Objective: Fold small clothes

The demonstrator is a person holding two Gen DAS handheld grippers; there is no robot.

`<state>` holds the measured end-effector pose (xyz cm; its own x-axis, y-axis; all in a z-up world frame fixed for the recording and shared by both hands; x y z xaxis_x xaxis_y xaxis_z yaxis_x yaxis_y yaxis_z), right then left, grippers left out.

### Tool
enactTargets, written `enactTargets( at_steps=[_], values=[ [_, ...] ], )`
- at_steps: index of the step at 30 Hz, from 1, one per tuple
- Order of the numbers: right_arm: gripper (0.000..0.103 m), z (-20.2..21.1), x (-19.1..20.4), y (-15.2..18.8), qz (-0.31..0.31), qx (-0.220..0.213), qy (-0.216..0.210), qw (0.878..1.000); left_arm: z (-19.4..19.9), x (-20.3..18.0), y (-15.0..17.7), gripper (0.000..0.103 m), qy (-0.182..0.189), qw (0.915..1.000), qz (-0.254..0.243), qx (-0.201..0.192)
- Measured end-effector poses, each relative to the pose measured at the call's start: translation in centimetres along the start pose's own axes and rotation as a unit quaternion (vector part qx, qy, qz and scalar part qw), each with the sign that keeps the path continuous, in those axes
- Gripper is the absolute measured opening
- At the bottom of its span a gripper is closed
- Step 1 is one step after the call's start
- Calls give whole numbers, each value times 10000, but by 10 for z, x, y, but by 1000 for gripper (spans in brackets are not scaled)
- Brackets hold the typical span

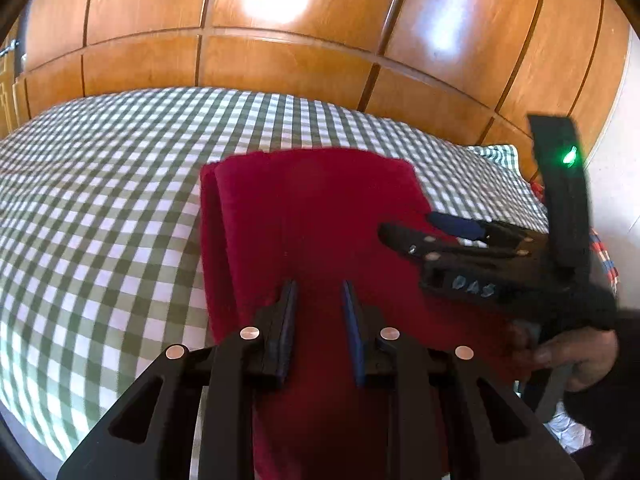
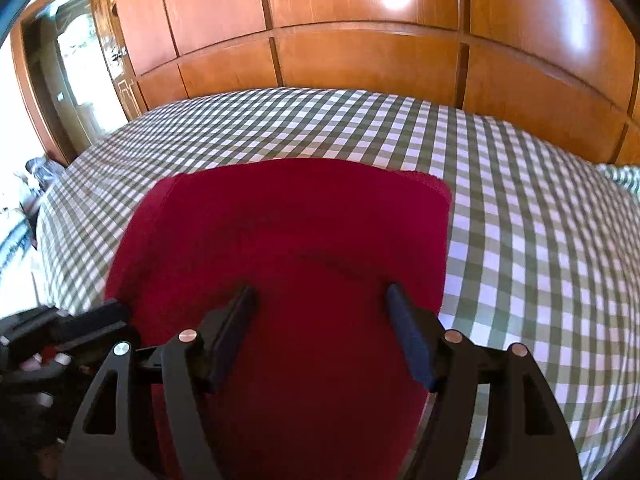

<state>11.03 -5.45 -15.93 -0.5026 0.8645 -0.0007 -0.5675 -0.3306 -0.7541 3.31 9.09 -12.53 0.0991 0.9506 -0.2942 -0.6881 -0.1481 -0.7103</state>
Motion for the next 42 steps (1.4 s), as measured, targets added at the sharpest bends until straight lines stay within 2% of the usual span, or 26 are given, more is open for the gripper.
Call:
enactTargets(
  at_steps=[6, 11, 15, 19, 23, 28, 30, 33, 36, 38, 41, 42],
  values=[
    [72, 5, 4, 5, 129, -31, 147, 9998, 7, -3, 8, 22, -211, 9994, -267, 94],
    [75, 7, 2, 7, 122, 6, 192, 9997, 10, -9, 10, 22, -340, 9989, -299, 89],
    [84, 13, 0, 4, 186, 56, 355, 9992, 7, -11, 11, 22, -514, 9978, -373, 176],
    [84, 26, 1, -3, 269, 53, 431, 9987, 15, -17, 9, 22, -669, 9965, -497, 109],
    [84, 53, 14, -6, 564, -272, 394, 9973, 9, -15, 11, 22, -771, 9957, -472, 211],
    [82, 79, 24, 4, 693, -379, 122, 9968, 11, -10, 13, 22, -644, 9973, -340, 131],
    [76, 81, 27, 13, 696, -326, -10, 9970, 8, -4, 15, 22, -527, 9984, -174, 93],
    [72, 56, 21, 39, 484, 202, -69, 9986, 4, 3, 19, 22, -363, 9993, 37, 30],
    [72, 50, 10, 46, 106, 98, -345, 9993, 5, 6, 21, 22, -180, 9998, 112, -7],
    [74, 54, 10, 45, 79, 95, -405, 9991, 9, 6, 20, 22, -92, 9998, 178, -19],
    [83, 65, -3, 40, -127, 84, -650, 9978, 22, 5, 13, 22, 102, 9994, 295, -123],
    [87, 69, -12, 39, -295, 51, -775, 9965, 28, 5, 10, 28, 187, 9991, 335, -200]
  ],
)
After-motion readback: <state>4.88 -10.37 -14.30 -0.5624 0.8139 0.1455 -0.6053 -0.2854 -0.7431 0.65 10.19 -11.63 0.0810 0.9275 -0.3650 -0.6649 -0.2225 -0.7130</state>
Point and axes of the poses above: each gripper's, at about its wrist camera, not at the fingertips, and z roughly against the way its jaws point, x to its left, y to its underside, the point moved 4 cm from there along -z, roughly the way its jaws point, and after that the axes turned 6 degrees about y, right-handed, at the moved point
